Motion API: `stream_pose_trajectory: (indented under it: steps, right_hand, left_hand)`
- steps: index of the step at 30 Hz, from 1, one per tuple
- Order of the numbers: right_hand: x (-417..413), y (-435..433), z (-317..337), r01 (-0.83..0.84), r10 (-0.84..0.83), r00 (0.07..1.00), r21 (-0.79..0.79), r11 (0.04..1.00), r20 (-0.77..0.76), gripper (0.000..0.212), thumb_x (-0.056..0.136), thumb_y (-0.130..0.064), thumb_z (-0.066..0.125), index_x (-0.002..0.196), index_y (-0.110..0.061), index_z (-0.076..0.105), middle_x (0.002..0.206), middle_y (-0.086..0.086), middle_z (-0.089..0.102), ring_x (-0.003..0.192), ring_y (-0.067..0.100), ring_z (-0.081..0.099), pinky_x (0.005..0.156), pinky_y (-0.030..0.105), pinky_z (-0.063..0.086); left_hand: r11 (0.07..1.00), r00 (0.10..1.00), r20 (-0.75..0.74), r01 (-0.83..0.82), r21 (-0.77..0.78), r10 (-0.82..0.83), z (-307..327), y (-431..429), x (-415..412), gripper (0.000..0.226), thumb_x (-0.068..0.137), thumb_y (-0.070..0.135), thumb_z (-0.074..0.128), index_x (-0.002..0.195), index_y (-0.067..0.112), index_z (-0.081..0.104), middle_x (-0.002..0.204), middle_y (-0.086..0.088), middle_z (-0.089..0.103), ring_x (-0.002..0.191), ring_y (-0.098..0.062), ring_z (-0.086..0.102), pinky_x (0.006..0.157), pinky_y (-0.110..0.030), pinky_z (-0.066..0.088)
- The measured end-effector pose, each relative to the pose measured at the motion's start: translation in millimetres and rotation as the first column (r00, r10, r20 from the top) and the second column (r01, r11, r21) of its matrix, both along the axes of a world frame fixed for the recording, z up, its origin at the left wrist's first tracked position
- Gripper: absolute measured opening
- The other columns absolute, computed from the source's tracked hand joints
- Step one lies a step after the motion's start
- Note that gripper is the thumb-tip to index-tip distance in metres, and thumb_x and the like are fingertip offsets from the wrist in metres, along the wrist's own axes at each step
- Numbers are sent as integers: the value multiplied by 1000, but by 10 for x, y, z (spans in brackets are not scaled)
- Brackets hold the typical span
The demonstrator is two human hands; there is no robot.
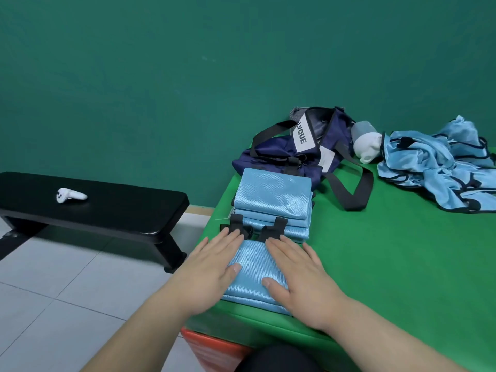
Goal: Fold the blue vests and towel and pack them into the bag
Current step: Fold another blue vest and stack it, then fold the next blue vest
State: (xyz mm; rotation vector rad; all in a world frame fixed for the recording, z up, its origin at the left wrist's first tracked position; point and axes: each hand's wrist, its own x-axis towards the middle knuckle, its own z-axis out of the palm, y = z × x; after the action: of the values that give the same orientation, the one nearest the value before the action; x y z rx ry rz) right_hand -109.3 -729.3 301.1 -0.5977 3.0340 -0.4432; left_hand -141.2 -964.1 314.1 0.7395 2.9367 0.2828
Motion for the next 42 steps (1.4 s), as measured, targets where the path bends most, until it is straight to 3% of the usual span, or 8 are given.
stream_pose_trajectory:
  steps: [4, 11, 15, 17, 20, 23, 25, 42]
  right_hand:
    - [-2, 17, 22, -9, 10, 1000, -17, 1000, 21, 83, 91, -68, 16, 160, -26, -3, 166, -16, -6, 147, -1, -18, 124, 35, -10]
    - [58, 283, 220, 74, -69, 997, -138, 988, 40, 77, 99, -62, 21, 160, -23, -3, 164, -14, -10, 149, 2, -19, 124, 29, -6]
    - [146, 524, 280, 119, -114, 993, -211, 970, 34, 95, 82, -76, 8, 160, -22, 7, 166, -12, 1, 151, 4, -11, 122, 25, -4]
    - [171, 723, 291, 143, -142, 990, -212, 967, 17, 82, 92, -69, 20, 160, -23, 11, 167, -10, 3, 152, 5, -8, 123, 27, -2]
    - [189, 1132, 306, 207, -210, 978, -209, 956, 7, 68, 101, -51, 41, 159, -24, 19, 167, -7, 11, 153, 8, -2, 124, 29, 2]
    - [196, 1587, 342, 290, -295, 955, -208, 934, 8, 66, 100, -47, 48, 157, -23, 26, 165, -5, 18, 153, 10, 5, 124, 27, 4]
    - [194, 1899, 356, 343, -348, 937, -200, 918, 9, 65, 100, -44, 52, 156, -22, 29, 164, -5, 21, 153, 12, 9, 122, 25, 4]
    - [-586, 3481, 318, 590, -593, 805, -68, 804, -21, 63, 94, -34, 58, 152, -18, 38, 157, 3, 32, 146, 19, 24, 120, 33, 20]
  left_hand:
    - [997, 999, -3, -42, -67, 42, 26, -5, 25, 87, 83, 76, -8, 158, 31, -9, 159, 22, -23, 143, 4, -28, 123, -32, -9]
    - [980, 979, -149, -155, -122, 136, 292, 171, 206, 92, 80, 63, -11, 159, 18, -1, 164, 7, -15, 149, -7, -21, 122, -39, -12]
    - [970, 952, -300, -130, -203, 65, 255, 459, 306, 70, 96, 54, 26, 147, 11, 47, 157, -2, 37, 149, -20, 24, 112, -50, 16]
    - [981, 946, -324, -48, -187, -16, 244, 706, 333, 63, 96, 51, 35, 142, 11, 52, 152, -2, 46, 145, -18, 28, 108, -51, 20]
    - [987, 947, -304, 63, -146, -106, 276, 1153, 394, 66, 96, 52, 35, 149, 13, 42, 158, -1, 36, 151, -17, 19, 119, -52, 17]
    - [982, 962, -205, 163, -97, -180, 344, 1622, 387, 70, 101, 51, 29, 159, 18, 10, 167, 4, -1, 152, -14, -15, 122, -51, -9]
    - [975, 957, -198, 197, -100, -214, 338, 1912, 337, 71, 102, 51, 29, 159, 20, 0, 166, 6, -12, 150, -13, -24, 121, -51, -13]
    - [961, 974, -176, 176, 214, -140, -241, 3515, -530, 60, 97, 51, 36, 152, 29, 31, 165, 7, 16, 153, -11, 0, 125, -39, 4]
